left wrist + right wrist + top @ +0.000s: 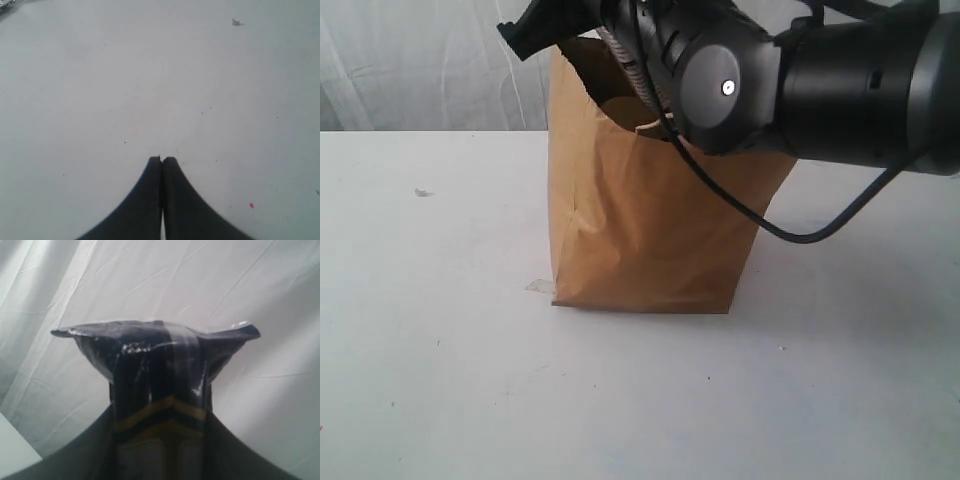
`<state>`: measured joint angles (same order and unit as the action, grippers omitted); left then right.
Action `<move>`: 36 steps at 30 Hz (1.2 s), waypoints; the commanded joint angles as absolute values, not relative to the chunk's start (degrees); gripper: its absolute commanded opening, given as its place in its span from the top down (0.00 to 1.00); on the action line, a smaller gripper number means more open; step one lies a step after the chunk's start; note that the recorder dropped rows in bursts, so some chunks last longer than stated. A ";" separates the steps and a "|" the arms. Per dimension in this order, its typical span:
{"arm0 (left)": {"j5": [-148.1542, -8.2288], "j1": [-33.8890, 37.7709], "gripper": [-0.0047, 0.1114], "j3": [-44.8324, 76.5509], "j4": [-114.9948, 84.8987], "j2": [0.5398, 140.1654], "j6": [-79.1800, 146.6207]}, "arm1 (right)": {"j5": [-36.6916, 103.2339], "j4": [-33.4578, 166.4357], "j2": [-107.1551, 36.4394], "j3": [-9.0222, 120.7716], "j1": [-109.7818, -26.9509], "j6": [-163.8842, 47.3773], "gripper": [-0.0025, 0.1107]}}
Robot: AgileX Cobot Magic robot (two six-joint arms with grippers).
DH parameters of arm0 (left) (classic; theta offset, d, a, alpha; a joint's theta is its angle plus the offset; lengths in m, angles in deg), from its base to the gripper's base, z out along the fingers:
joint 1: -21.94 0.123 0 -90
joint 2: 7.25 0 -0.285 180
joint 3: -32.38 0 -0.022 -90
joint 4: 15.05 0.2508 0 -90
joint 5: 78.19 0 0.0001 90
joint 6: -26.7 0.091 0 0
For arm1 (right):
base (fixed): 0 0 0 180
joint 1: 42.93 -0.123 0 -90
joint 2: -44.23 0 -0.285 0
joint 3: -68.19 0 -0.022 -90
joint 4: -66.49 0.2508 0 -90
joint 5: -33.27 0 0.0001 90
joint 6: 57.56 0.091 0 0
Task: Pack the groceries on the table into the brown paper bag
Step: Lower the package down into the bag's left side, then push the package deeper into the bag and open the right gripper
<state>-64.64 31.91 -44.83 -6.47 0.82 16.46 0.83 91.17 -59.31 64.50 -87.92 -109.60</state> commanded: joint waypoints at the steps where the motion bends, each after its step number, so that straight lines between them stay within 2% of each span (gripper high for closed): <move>1: -64.90 31.49 0.96 -44.83 -6.44 0.54 16.46 | -8.98 92.10 -59.10 64.51 -87.46 -105.56 0.88; 6: -64.90 31.49 0.96 -44.83 -6.44 0.54 16.46 | -19.24 92.10 -59.10 64.51 -87.46 -92.05 0.88; 17: -64.90 31.49 0.96 -44.83 -6.44 0.54 16.46 | -23.67 91.24 -59.10 64.51 -87.46 -74.57 0.93; 24: -64.90 31.49 0.96 -44.83 -6.44 0.54 16.46 | -24.60 90.92 -59.10 64.51 -87.46 -73.55 0.93; 30: -64.90 31.49 0.96 -44.83 -6.44 0.54 16.46 | -27.91 74.25 -59.11 65.90 -86.90 -62.91 0.98; 36: -64.90 31.49 0.96 -44.83 -6.44 0.54 16.46 | -28.05 71.04 -59.11 66.49 -86.11 -67.82 0.98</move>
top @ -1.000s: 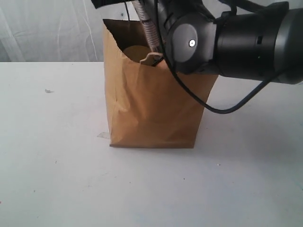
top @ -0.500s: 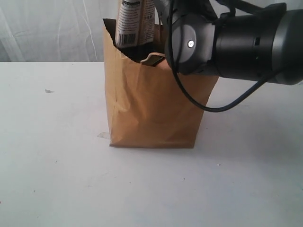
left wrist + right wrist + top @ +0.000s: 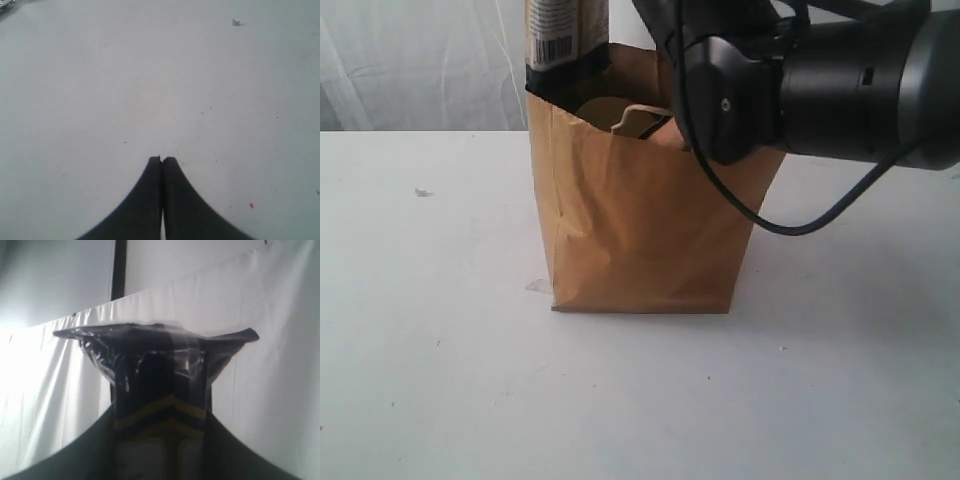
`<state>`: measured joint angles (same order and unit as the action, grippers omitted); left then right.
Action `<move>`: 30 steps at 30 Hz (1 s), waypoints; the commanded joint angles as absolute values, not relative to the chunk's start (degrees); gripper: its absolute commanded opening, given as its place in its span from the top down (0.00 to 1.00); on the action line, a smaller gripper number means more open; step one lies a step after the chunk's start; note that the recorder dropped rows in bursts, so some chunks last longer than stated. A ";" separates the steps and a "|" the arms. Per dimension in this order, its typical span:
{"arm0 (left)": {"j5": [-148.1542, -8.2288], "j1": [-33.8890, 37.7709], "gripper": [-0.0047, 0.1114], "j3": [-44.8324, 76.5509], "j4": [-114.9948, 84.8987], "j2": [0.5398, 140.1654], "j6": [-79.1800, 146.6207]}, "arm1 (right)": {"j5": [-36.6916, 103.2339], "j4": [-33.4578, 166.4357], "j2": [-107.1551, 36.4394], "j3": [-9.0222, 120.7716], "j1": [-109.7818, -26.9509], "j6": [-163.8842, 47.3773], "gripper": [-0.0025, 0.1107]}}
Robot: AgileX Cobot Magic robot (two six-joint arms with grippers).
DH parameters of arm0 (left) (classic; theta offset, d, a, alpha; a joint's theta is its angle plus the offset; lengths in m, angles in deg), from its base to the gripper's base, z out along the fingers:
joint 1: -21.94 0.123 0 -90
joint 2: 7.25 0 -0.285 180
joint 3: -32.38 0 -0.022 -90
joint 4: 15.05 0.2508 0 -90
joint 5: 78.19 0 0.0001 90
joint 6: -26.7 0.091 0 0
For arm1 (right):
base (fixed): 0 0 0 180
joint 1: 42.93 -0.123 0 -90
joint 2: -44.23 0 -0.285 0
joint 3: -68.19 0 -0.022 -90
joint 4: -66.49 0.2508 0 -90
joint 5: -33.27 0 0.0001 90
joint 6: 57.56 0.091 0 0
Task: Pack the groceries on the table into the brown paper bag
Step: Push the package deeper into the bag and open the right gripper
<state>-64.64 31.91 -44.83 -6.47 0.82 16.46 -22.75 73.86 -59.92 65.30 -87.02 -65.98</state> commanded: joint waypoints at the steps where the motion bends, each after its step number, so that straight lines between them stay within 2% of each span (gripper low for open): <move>1: -64.90 31.49 0.96 -44.83 -6.44 0.54 16.46 | -28.05 71.04 -59.11 66.49 -85.60 -67.52 0.98; 8: -64.90 31.49 0.96 -44.83 -6.44 0.54 16.46 | -31.26 66.13 -62.44 66.49 -82.53 -57.56 0.98; 14: -64.90 31.49 0.96 -44.83 -6.44 0.54 16.46 | -36.69 64.82 -66.46 66.49 -82.32 -57.13 0.98; 30: -64.90 31.49 0.96 -44.83 -6.44 0.54 16.46 | -30.54 66.86 -71.39 66.49 -82.32 -57.56 0.98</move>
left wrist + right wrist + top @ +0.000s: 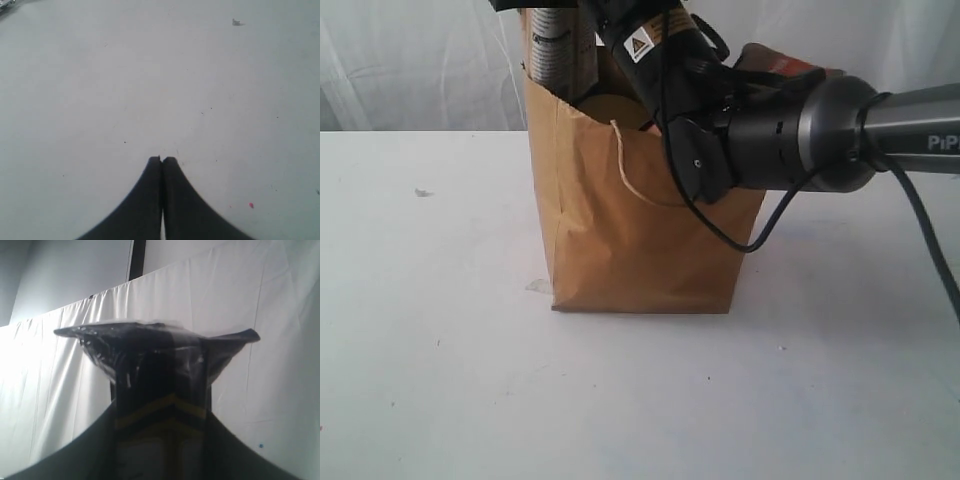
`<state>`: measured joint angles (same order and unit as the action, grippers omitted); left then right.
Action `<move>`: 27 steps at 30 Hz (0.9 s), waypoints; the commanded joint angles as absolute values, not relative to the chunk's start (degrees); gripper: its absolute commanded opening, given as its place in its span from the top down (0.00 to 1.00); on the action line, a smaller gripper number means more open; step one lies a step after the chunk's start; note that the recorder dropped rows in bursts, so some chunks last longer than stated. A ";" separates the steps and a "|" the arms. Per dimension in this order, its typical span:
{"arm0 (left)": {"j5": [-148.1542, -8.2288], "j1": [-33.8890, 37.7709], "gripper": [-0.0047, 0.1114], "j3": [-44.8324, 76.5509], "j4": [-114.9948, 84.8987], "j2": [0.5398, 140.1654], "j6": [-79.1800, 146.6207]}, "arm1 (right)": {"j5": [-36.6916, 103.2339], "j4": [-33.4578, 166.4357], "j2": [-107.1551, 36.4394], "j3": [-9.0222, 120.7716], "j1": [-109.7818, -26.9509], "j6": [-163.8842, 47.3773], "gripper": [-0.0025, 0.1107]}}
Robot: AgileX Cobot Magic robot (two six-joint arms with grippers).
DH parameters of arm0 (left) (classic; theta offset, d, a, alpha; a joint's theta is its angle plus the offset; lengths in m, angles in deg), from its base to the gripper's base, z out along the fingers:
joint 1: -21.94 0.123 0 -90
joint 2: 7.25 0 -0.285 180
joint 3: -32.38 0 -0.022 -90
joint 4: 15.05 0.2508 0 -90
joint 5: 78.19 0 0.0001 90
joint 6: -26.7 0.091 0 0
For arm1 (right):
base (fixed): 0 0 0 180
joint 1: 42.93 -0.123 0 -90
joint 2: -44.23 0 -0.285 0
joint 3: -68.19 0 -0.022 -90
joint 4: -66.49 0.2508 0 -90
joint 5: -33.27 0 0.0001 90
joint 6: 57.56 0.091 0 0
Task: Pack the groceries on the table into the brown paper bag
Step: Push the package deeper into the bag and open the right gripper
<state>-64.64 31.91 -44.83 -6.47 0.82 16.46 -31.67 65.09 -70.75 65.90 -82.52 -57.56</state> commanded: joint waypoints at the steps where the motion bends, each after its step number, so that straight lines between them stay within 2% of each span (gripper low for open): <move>1: -64.90 31.49 0.96 -44.83 -6.44 0.54 16.46 | -29.91 66.97 -71.54 66.49 -82.29 -57.56 0.98; 11: -64.90 31.49 0.96 -44.83 -6.44 0.54 16.46 | -28.80 76.13 -72.60 66.49 -82.05 -57.56 0.98; 17: -64.90 31.49 0.96 -44.83 -6.44 0.54 16.46 | -22.22 75.96 -71.63 66.49 -82.05 -57.56 0.98; 19: -64.90 31.49 0.96 -44.83 -6.44 0.54 16.46 | -22.38 75.75 -71.63 66.49 -82.05 -57.56 0.92; 23: -64.90 31.49 0.96 -44.83 -6.44 0.54 16.46 | -22.49 75.68 -71.63 66.49 -82.05 -57.56 0.72; 27: -64.90 31.49 0.96 -44.83 -6.44 0.54 16.46 | -22.63 75.62 -71.63 66.49 -82.05 -57.56 0.64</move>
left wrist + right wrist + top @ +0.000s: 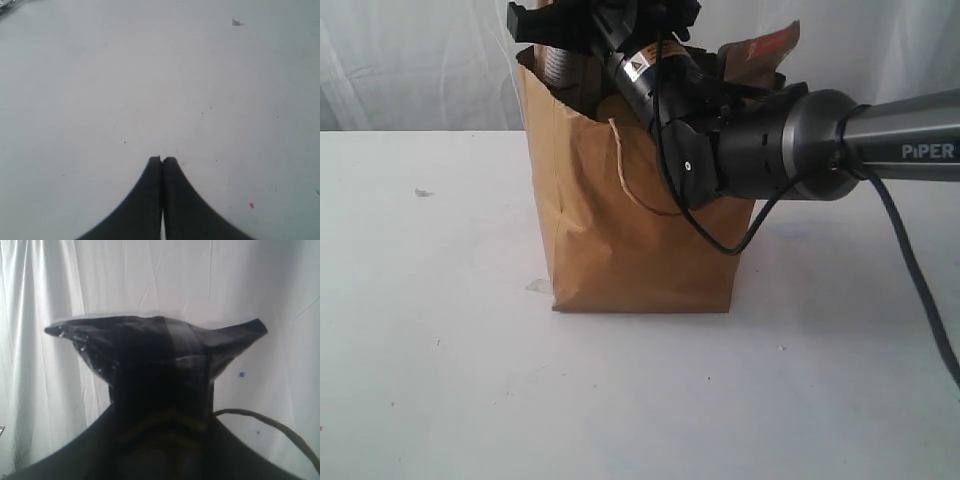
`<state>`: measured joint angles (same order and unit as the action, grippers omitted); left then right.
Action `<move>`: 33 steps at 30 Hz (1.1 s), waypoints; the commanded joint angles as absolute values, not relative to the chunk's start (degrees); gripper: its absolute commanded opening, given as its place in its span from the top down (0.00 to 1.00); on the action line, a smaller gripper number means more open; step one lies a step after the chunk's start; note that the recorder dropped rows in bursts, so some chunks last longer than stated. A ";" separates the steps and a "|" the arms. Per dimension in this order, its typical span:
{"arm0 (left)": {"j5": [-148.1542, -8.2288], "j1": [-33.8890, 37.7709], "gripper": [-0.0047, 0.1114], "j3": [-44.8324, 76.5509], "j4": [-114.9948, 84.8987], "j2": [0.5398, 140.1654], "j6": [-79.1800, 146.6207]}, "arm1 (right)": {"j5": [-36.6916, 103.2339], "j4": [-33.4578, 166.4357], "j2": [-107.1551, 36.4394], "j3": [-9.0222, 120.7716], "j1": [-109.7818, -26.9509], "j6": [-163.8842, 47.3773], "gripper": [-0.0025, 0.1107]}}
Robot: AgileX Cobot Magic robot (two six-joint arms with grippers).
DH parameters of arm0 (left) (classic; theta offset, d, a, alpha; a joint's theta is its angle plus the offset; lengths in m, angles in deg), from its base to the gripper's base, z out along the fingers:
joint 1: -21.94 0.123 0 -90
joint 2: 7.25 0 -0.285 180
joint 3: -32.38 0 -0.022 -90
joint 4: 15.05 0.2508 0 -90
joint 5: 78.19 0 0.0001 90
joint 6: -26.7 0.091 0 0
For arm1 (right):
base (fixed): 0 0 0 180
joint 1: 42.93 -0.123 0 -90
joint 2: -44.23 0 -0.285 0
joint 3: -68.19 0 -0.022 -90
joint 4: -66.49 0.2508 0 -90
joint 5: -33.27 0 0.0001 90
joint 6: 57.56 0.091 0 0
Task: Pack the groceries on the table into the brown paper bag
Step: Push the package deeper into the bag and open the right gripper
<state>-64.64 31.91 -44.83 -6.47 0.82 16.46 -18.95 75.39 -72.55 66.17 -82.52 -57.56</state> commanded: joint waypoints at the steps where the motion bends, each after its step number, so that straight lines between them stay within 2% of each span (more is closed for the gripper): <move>1: -64.90 31.49 0.96 -44.83 -6.44 0.54 16.46 | -23.15 75.62 -71.63 66.49 -82.05 -57.56 0.61; 5: -64.90 31.49 0.96 -44.83 -6.44 0.54 16.46 | -24.61 75.62 -71.12 66.49 -82.05 -57.56 0.50; 18: -64.90 31.49 0.96 -44.83 -6.44 0.54 16.46 | -24.68 75.62 -69.32 66.49 -82.27 -57.56 0.49; 24: -64.90 31.49 0.96 -44.83 -6.44 0.54 16.46 | -20.72 75.62 -67.38 66.49 -82.27 -57.56 0.38; 33: -64.90 31.49 0.96 -44.83 -6.44 0.54 16.46 | -17.81 75.99 -66.96 66.49 -82.27 -57.56 0.37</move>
<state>-64.64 31.91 -44.83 -6.47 0.82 16.46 -14.20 75.73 -68.52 65.82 -82.52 -57.56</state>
